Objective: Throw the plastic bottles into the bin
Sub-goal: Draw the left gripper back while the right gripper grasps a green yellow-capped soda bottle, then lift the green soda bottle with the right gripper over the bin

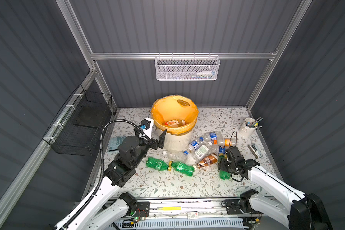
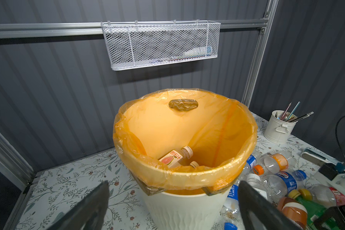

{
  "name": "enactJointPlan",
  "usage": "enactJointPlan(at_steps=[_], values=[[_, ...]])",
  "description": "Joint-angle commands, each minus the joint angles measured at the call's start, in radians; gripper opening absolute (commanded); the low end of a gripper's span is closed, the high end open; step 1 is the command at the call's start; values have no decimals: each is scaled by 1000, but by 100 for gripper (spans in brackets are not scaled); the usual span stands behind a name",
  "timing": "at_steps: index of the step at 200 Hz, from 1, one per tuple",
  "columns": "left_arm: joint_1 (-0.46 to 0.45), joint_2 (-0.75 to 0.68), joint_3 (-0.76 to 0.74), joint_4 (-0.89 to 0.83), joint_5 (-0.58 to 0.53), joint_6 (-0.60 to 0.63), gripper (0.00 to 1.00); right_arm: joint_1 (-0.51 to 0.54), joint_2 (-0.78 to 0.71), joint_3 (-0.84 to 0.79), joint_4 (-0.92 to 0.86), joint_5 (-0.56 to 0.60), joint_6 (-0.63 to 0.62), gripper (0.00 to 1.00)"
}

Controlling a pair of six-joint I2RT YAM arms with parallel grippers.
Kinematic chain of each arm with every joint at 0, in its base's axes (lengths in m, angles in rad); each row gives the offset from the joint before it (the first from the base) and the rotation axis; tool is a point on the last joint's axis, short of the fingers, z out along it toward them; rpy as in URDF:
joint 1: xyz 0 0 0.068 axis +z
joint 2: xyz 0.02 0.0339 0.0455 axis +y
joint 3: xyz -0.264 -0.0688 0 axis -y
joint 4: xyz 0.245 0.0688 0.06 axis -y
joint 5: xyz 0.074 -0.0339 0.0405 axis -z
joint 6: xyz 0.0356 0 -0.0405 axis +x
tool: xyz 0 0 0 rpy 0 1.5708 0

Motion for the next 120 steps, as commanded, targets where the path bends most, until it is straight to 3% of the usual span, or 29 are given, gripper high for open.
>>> enactJointPlan(at_steps=[1,64,120], values=[[3,-16,-10,-11,-15,-17,100,5,1,18,-13,-5,-20,60],[2,-19,-26,-16,-26,-28,100,6,-116,73,-32,-24,-90,58],[2,-55,-106,1,-106,-97,100,-24,-255,324,-76,118,-269,60]])
